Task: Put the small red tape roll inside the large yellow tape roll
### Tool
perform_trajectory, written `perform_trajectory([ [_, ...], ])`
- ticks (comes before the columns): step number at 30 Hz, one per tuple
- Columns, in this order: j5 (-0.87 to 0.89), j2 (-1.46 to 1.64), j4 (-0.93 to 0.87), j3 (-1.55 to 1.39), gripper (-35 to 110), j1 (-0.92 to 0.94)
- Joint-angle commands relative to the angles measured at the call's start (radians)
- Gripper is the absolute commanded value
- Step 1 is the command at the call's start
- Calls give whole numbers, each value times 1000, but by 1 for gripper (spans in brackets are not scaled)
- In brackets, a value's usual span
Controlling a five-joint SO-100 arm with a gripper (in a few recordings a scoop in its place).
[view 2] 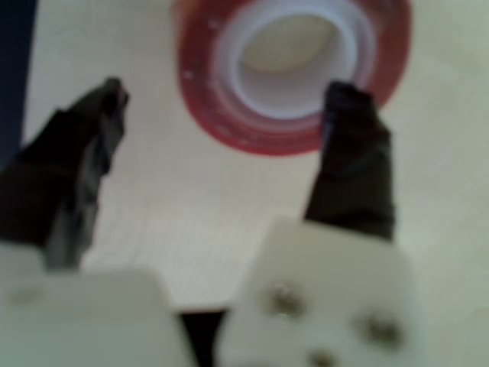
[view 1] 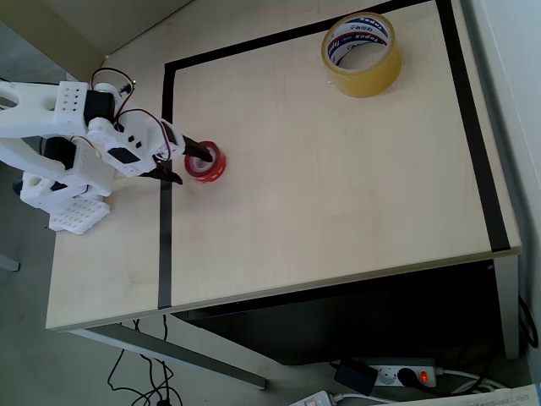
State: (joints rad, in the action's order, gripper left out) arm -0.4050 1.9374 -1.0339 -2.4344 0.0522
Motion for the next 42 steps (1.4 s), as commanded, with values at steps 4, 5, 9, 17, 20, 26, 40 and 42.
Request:
perform_trajectory([
  [4,-35,-187,49,8,32,11],
  [5,-37,-195,52,8,32,8],
  [9,-52,-275,60,43,34,6],
  [17,-61,-391,46,118,14,8],
  [20,-61,-342,20,129,0,14],
  [26,-61,-238,-20,149,0,55],
  [40,-5,137,-299,603,0,110],
  [42,-2,118,-298,692,0,100],
])
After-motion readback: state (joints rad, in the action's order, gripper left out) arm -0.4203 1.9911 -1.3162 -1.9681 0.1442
